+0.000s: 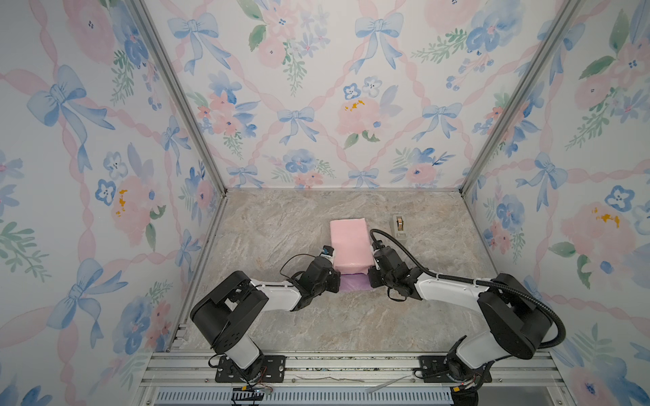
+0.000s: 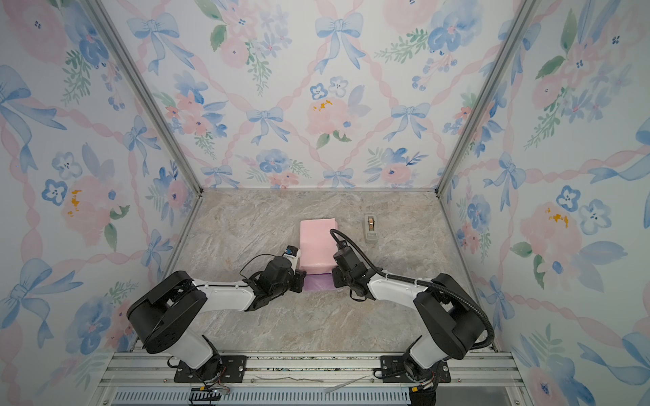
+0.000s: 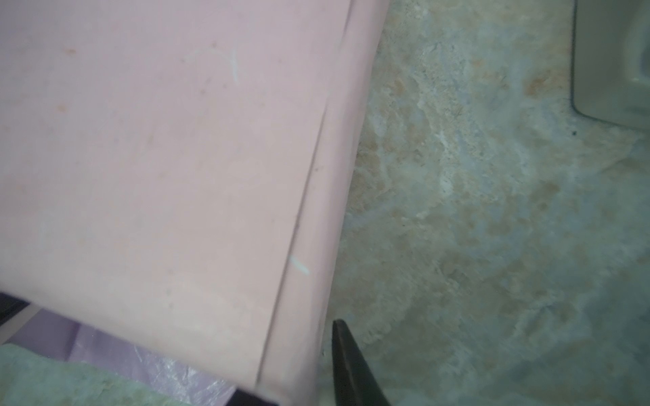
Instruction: Wrap the gift box in paper
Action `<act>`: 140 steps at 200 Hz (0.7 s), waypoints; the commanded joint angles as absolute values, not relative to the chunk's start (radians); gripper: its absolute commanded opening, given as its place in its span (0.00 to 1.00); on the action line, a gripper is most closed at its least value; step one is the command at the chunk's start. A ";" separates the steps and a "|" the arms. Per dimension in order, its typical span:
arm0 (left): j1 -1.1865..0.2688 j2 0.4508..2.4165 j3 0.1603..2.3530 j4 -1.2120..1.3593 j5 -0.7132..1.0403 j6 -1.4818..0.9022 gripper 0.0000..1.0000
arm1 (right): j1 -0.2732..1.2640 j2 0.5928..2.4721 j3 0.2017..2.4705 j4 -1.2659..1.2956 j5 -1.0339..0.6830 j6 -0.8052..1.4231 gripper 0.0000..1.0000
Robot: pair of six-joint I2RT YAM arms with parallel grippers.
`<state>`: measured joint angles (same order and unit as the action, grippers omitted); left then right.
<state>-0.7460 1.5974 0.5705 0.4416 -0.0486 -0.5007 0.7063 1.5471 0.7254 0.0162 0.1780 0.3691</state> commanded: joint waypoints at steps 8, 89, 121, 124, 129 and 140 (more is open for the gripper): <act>-0.751 1.600 0.595 0.420 -0.059 -0.483 0.09 | 0.696 1.570 0.722 0.041 0.201 0.376 0.23; -0.752 1.544 0.606 0.374 -0.067 -0.446 0.36 | 0.696 1.527 0.689 0.023 0.215 0.384 0.17; -0.753 1.430 0.599 0.352 -0.057 -0.329 0.61 | 0.681 1.467 0.665 0.024 0.127 0.354 0.32; -0.753 1.418 0.599 0.351 -0.046 -0.305 0.63 | 0.679 1.462 0.663 0.025 0.117 0.352 0.33; -0.753 1.397 0.599 0.351 -0.026 -0.260 0.66 | 0.679 1.452 0.660 0.029 0.105 0.347 0.37; -0.755 1.354 0.603 0.344 0.004 -0.160 0.73 | 0.678 1.427 0.644 0.036 0.078 0.344 0.42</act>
